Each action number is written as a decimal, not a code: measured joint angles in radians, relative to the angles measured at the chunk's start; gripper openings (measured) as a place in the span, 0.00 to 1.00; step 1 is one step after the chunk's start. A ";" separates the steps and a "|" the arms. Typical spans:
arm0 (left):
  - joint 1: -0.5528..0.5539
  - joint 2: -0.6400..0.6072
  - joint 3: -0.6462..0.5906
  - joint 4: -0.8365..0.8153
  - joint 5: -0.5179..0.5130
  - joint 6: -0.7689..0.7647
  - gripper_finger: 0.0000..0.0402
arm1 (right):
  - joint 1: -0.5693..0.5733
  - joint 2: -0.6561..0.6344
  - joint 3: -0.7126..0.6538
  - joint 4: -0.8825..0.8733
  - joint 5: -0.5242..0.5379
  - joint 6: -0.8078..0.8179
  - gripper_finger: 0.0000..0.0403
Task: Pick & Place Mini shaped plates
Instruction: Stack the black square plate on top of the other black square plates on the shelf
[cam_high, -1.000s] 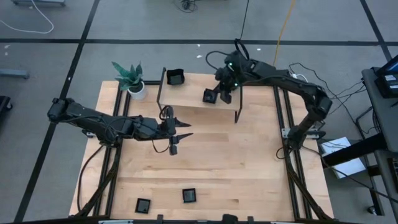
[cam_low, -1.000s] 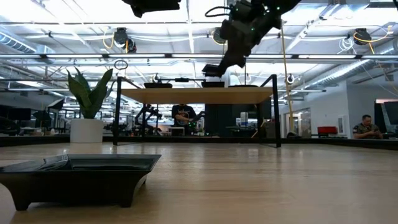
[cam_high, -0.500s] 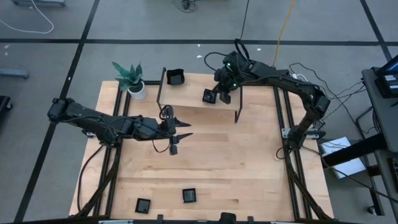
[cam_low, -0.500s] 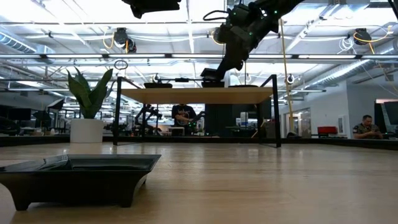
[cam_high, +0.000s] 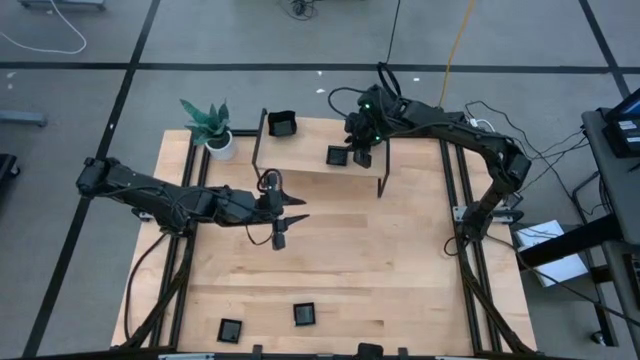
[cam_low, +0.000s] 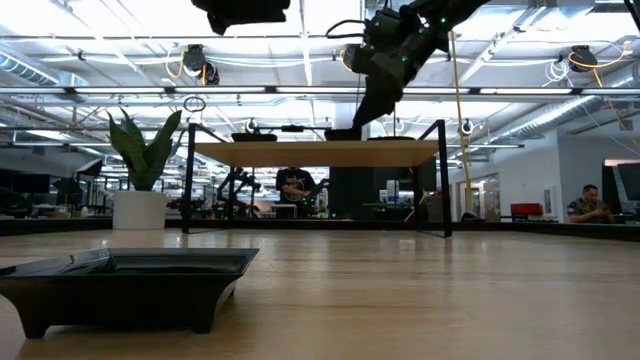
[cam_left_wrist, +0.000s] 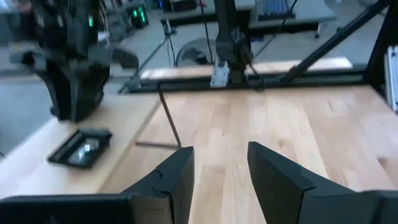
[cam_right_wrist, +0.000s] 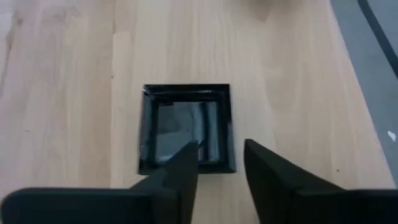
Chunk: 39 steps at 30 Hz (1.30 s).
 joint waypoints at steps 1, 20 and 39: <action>0.000 0.000 0.000 -0.019 0.001 -0.013 0.38 | 0.006 -0.005 0.000 0.000 0.001 0.000 0.30; -0.539 0.230 0.039 -0.717 0.364 -1.320 0.38 | 0.440 -0.356 -0.137 0.126 0.000 0.002 0.39; -0.780 0.382 0.038 -0.594 0.493 -2.219 0.38 | 0.583 -0.707 -0.751 0.709 -0.001 -0.058 0.39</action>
